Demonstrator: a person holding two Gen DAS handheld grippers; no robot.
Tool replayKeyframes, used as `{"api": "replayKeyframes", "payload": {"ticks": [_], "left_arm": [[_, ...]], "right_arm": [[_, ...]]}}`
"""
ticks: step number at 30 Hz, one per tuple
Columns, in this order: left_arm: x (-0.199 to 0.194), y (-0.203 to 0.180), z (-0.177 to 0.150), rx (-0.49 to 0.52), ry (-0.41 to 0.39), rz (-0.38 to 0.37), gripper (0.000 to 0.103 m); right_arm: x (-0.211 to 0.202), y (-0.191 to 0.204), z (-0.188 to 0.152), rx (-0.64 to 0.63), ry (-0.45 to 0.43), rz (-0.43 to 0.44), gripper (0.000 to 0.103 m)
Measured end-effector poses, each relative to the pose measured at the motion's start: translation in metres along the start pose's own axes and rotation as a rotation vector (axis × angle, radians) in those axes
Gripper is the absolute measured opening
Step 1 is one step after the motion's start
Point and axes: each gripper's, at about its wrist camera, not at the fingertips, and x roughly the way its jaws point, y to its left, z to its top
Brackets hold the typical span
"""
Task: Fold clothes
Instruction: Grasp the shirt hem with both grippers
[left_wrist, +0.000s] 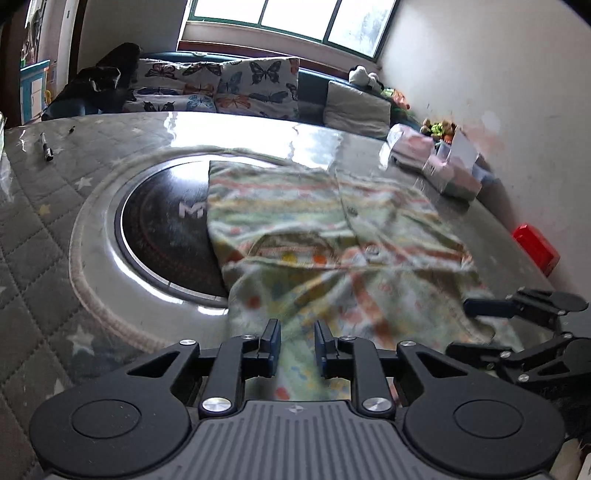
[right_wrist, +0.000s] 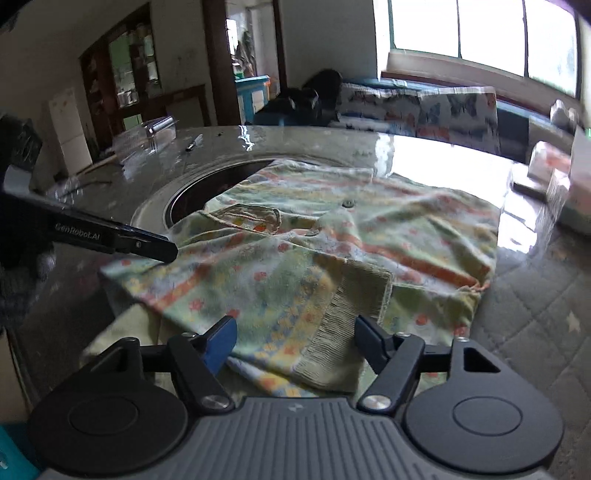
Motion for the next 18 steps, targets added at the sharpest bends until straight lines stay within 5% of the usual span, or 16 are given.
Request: {"api": "replayKeyframes", "payload": {"ticks": [5,9,18], "left_arm": [[-0.013,-0.009,-0.004,0.038,-0.017,0.006,0.022],[-0.022,-0.017,-0.01,0.068,-0.02,0.003,0.023],[-0.024,-0.012,-0.02,0.058,-0.001,0.025,0.024]], "right_arm": [[-0.013,0.006,0.001,-0.027,-0.04,-0.017,0.067],[-0.015,0.006,-0.004,-0.02,-0.032,-0.021,0.054],[-0.024,0.006,-0.012,0.006,-0.026,-0.018,0.051]]}}
